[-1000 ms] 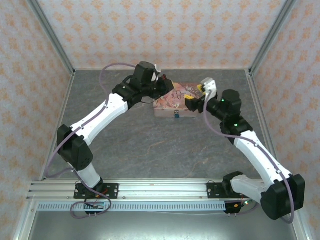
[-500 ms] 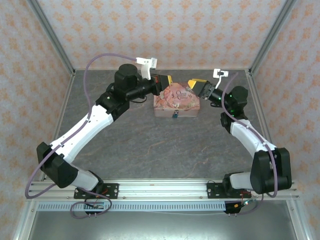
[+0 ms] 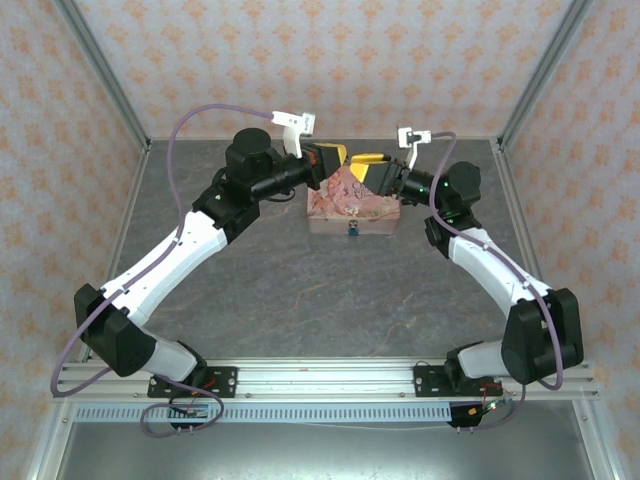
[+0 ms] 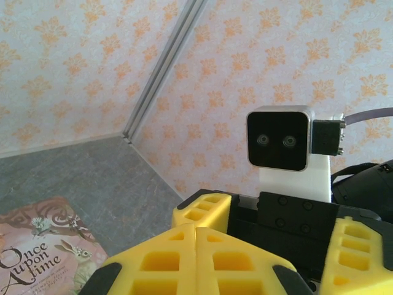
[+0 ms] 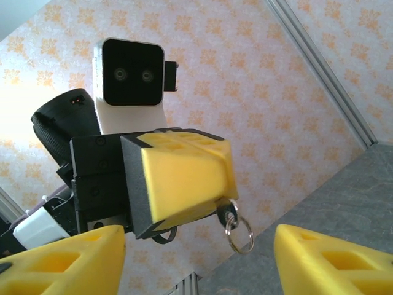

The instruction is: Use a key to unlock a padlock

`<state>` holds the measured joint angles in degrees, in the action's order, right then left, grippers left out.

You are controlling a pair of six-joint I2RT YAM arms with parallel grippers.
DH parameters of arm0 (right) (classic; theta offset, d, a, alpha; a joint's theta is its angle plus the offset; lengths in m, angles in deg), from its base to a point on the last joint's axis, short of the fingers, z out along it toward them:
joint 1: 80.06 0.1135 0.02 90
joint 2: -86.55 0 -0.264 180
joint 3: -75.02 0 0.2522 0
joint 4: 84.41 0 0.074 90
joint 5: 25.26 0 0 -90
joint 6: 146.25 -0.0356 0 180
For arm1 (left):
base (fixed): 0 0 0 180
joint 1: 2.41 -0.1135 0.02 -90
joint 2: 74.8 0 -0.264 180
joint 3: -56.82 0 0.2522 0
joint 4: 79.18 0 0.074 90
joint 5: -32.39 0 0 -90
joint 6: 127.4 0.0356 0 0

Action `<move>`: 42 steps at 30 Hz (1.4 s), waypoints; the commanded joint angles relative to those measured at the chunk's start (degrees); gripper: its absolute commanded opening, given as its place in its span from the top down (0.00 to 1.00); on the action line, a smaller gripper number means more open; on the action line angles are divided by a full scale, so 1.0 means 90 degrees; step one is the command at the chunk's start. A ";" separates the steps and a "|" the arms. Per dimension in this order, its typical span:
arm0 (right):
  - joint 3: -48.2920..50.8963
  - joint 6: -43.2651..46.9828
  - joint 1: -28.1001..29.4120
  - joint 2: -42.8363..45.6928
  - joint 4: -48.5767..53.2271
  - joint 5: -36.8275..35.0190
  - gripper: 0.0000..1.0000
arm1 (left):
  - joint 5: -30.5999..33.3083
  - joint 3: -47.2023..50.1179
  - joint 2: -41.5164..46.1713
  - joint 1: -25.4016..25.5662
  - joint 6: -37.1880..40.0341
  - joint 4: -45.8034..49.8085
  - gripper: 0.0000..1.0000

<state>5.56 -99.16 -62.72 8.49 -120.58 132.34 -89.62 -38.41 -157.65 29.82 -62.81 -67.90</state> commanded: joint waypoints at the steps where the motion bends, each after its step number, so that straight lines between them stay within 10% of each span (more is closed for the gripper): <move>1: -0.0273 0.0195 0.0063 -0.0098 0.0025 0.0201 0.39 | -0.0154 0.0058 0.0141 -0.0033 0.0060 -0.0349 1.00; 38: -0.0503 0.0342 0.0103 -0.0316 0.0334 0.0195 1.00 | -0.0240 -0.0204 0.0118 -0.0034 0.0500 0.0368 1.00; 42: -0.0481 0.0777 0.0103 -0.0190 0.1000 0.0100 1.00 | -0.0060 -0.0311 0.0185 -0.0036 0.0696 0.0703 0.82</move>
<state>3.07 -95.99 -62.08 5.28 -114.72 133.43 -90.01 -38.87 -157.65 29.47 -59.44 -64.82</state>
